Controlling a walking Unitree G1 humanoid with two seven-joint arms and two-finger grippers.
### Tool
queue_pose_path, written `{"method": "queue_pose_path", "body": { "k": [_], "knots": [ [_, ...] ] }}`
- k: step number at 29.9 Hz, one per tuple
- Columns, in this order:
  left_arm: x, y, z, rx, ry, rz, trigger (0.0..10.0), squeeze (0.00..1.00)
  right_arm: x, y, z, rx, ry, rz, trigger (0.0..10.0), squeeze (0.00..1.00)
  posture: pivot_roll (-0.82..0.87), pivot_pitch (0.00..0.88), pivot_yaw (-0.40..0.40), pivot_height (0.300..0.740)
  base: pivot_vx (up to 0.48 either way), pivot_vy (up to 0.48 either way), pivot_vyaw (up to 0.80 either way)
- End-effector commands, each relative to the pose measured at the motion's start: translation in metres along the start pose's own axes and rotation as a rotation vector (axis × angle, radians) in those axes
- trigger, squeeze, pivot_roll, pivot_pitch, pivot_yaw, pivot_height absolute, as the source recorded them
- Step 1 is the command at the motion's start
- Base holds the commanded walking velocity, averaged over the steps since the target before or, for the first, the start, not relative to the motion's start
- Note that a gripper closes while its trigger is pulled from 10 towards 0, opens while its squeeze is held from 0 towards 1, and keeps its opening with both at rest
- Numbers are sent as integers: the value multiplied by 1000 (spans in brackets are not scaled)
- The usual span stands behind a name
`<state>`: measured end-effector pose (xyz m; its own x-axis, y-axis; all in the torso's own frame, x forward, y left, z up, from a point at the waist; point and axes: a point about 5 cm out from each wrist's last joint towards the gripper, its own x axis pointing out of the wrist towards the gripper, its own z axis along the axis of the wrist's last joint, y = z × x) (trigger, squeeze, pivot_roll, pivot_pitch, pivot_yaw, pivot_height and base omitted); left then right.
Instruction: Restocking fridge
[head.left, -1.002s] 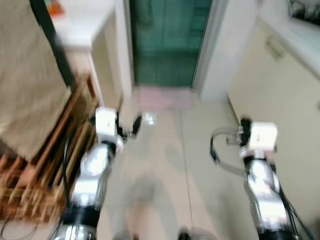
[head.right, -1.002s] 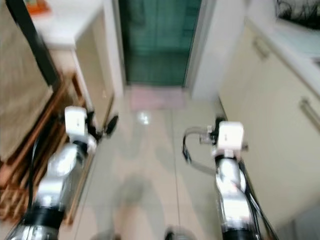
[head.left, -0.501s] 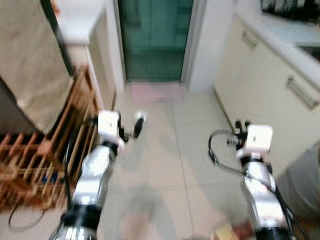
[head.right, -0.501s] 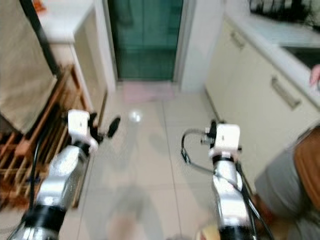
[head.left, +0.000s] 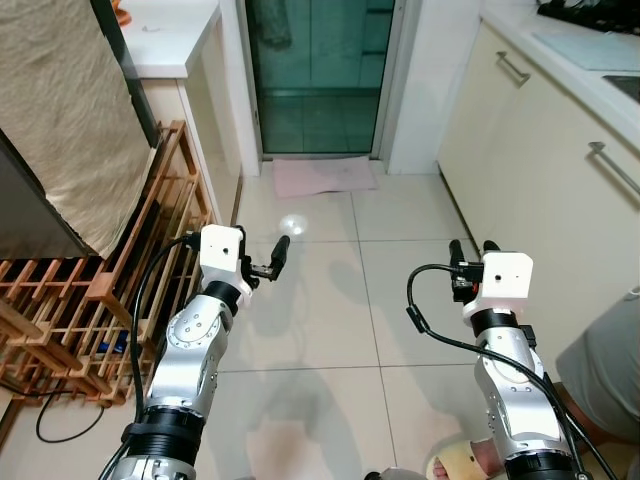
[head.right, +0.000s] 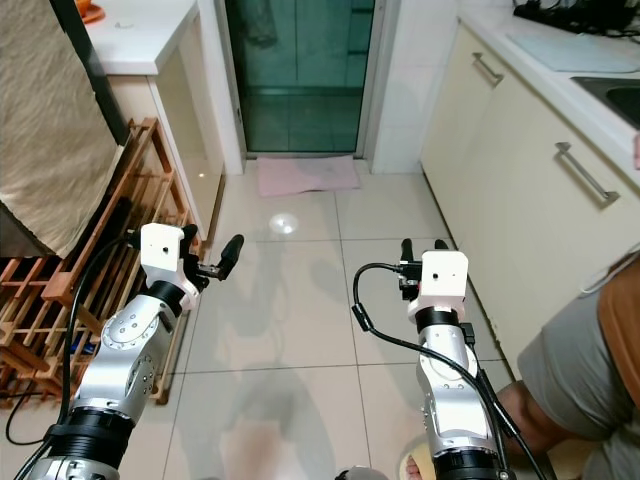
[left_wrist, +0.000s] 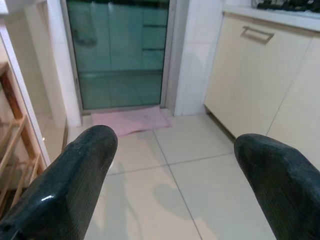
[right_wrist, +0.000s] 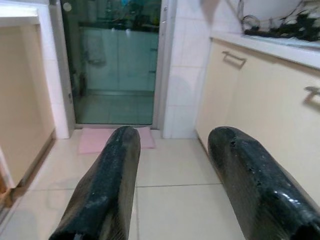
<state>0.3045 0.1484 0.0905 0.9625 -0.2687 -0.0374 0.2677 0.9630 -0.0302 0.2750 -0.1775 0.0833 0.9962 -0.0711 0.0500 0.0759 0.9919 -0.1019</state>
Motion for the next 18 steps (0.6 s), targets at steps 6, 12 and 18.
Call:
{"method": "queue_pose_path", "body": {
  "k": [6, 12, 18],
  "knots": [
    [-8, -3, -13, -12, 37, 10, 10000, 0, 3, 1, 3, -1, -27, -1, 10000, 1000, -66, 0, -8, 740, 0, 0, 0],
    [2, 0, -7, 6, 8, 29, 10000, 0, 5, 0, -4, -13, 2, -11, 10000, 1000, -68, 0, -27, 740, 0, 0, 0],
    [8, -4, 1, 38, -19, 10, 10000, 0, 13, 6, 0, -13, -8, 11, 10000, 1000, -64, 0, -19, 740, 0, 0, 0]
  ]
}}
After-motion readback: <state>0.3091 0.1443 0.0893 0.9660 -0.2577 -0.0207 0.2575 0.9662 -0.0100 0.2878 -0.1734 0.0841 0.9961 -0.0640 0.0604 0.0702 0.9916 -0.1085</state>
